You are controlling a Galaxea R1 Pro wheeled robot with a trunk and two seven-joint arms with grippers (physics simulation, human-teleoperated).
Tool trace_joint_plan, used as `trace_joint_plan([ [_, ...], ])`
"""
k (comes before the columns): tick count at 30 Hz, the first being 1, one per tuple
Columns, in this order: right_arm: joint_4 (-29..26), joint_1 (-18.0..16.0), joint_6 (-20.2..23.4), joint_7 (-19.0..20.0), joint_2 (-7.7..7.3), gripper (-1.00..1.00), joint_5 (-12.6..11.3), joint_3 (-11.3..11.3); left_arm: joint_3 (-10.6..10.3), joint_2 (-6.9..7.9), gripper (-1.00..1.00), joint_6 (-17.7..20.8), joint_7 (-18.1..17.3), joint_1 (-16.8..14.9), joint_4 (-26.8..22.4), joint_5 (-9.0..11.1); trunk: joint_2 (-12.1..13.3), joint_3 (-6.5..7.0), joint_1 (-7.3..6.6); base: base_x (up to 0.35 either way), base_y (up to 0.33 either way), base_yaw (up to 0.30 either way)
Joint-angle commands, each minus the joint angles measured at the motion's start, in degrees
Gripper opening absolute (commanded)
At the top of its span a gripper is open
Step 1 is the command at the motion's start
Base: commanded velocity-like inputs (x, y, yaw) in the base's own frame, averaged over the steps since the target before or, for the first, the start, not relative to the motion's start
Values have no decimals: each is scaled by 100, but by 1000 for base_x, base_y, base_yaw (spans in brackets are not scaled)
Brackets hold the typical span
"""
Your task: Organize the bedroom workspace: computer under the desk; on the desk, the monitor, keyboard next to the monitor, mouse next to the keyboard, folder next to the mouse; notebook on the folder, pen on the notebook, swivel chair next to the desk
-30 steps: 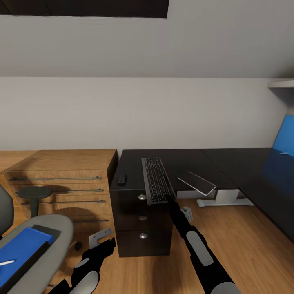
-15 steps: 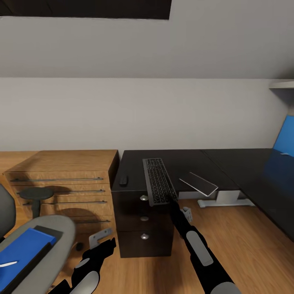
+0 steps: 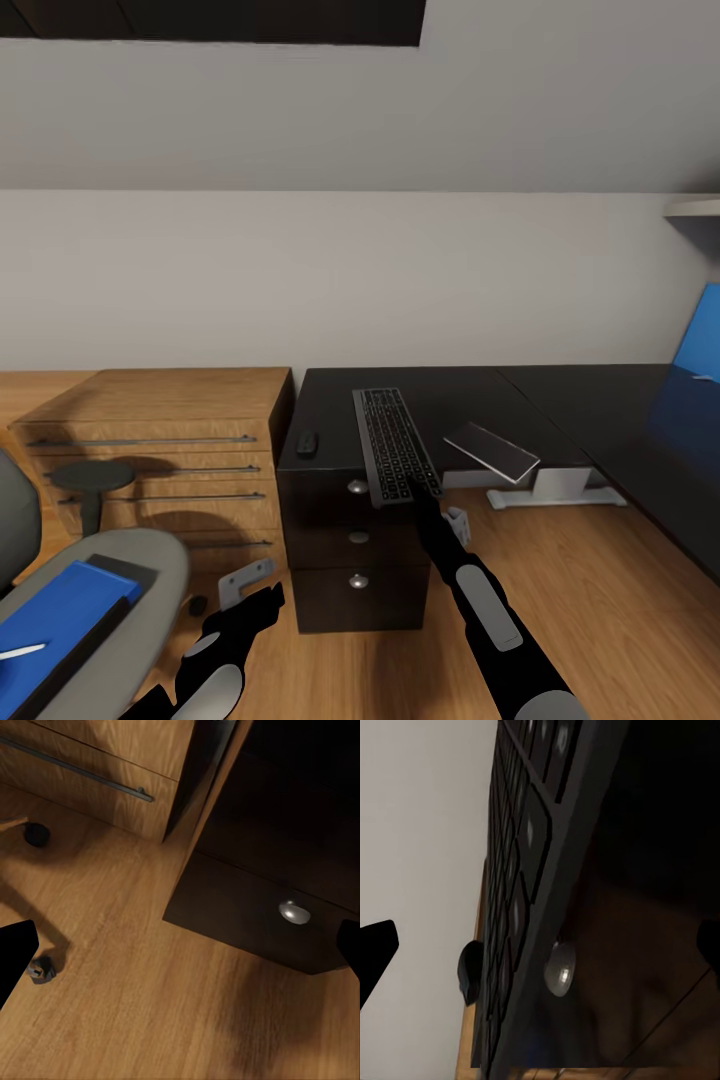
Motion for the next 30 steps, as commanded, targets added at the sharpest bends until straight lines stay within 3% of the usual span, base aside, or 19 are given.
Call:
trace_joint_plan([
  [1, 0, -3, 17, 15, 1, 100, -55, -3, -12, 5, 100, 28, 34, -7, -8, 9, -3, -6, 1, 97, 0, 0],
  [9, 0, -3, 14, 15, 1, 100, -50, 2, -24, 5, 100, 33, 34, -7, -9, 7, -3, -6, 1, 29, 0, 0],
  [10, 0, -3, 15, 15, -3, -100, -49, 3, -24, 5, 100, 34, 34, -7, -9, 8, -3, -6, 1, 3, 0, 0],
  [24, -3, -3, 20, 22, -8, -100, -60, 14, -25, -3, 100, 34, 34, -7, -1, 18, -3, -6, 1, 0, 0, 0],
  [30, -59, -3, 17, 50, -8, -100, -56, 19, -25, -4, 100, 36, 34, -7, -1, 19, 238, 102, -131, 0, 0, 0],
])
